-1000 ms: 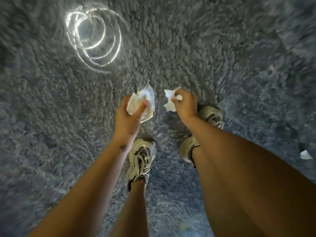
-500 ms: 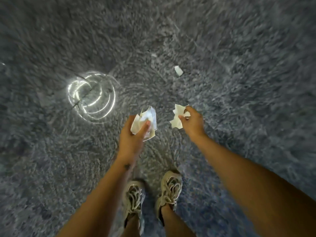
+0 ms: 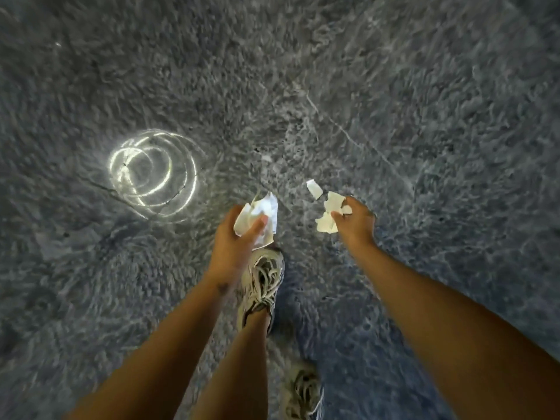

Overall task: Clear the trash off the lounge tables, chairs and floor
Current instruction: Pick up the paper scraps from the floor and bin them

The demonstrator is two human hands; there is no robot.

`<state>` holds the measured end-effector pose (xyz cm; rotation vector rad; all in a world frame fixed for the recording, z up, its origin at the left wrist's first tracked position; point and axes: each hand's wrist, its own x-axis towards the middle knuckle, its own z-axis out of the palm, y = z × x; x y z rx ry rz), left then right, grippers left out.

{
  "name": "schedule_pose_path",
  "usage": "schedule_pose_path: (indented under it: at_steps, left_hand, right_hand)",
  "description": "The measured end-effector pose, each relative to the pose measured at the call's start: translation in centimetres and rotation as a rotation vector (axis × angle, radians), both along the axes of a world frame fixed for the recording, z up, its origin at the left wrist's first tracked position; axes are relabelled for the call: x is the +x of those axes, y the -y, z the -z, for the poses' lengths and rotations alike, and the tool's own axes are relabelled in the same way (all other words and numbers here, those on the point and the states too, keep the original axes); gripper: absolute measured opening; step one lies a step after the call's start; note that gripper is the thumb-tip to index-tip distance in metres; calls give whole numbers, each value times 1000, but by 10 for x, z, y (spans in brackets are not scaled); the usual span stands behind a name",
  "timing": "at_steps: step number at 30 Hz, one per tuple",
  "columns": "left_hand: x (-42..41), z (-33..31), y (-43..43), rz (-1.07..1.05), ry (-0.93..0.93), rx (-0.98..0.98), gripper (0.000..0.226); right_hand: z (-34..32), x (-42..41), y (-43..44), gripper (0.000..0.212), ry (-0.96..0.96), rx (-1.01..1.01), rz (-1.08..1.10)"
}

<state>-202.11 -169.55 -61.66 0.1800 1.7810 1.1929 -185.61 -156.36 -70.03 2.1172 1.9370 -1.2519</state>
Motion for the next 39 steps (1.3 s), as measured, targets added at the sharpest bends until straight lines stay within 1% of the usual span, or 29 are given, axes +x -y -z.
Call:
schedule_pose_path:
  at_steps: [3, 5, 7, 9, 11, 13, 15, 17, 21, 23, 25, 27, 28, 30, 34, 37, 39]
  left_hand:
    - [-18, 23, -25, 48, -35, -33, 11]
    - [-22, 44, -39, 62, -16, -47, 10]
    - [-21, 70, -52, 71, -11, -63, 10]
    - [-19, 98, -61, 74, -42, -73, 12]
    - [-15, 125, -65, 79, -46, -93, 15]
    - [-10, 143, -65, 84, -25, -120, 18]
    - [-3, 150, -63, 83, -3, -141, 22]
    - [3, 150, -60, 61, -1, -159, 22]
    - [8, 147, -60, 51, -6, -170, 14]
    - [7, 148, -65, 56, 10, -168, 9]
    - [4, 152, -69, 74, 7, -164, 8]
    - [2, 156, -74, 87, 10, -175, 11]
    - [1, 157, -76, 90, 9, -180, 16]
    - [-2, 159, -80, 100, -9, -185, 23]
    - [-2, 159, -83, 111, -18, -175, 11]
    - [0, 158, -84, 97, -10, -163, 19]
    - [2, 157, -83, 90, -12, -176, 20]
  right_hand:
    - [33, -11, -21, 23, 24, -54, -32]
    - [63, -17, -31, 17, -4, -87, -60]
    - [96, -21, -40, 11, -42, -129, -39]
    - [131, -25, -48, 8, -51, -154, -71]
    - [162, -27, -52, 8, -56, -178, -124]
    - [180, -26, -50, 13, -44, -200, -163]
    - [183, -21, -43, 15, -31, -203, -174]
    - [177, -16, -37, 15, -51, -182, -127]
    - [164, -20, -53, 13, -126, -30, 3]
    - [165, -30, -67, 19, -171, 16, 54]
    - [169, -41, -74, 32, -203, 13, 50]
    - [175, -51, -78, 43, -174, 19, -12]
    - [178, -55, -81, 44, -153, 11, -29]
    - [182, -60, -87, 38, -124, -1, -39]
    - [185, -61, -96, 33, -6, 52, -177]
    - [184, -60, -95, 28, 97, 117, -210]
    - [181, -58, -95, 25, 152, 151, -193]
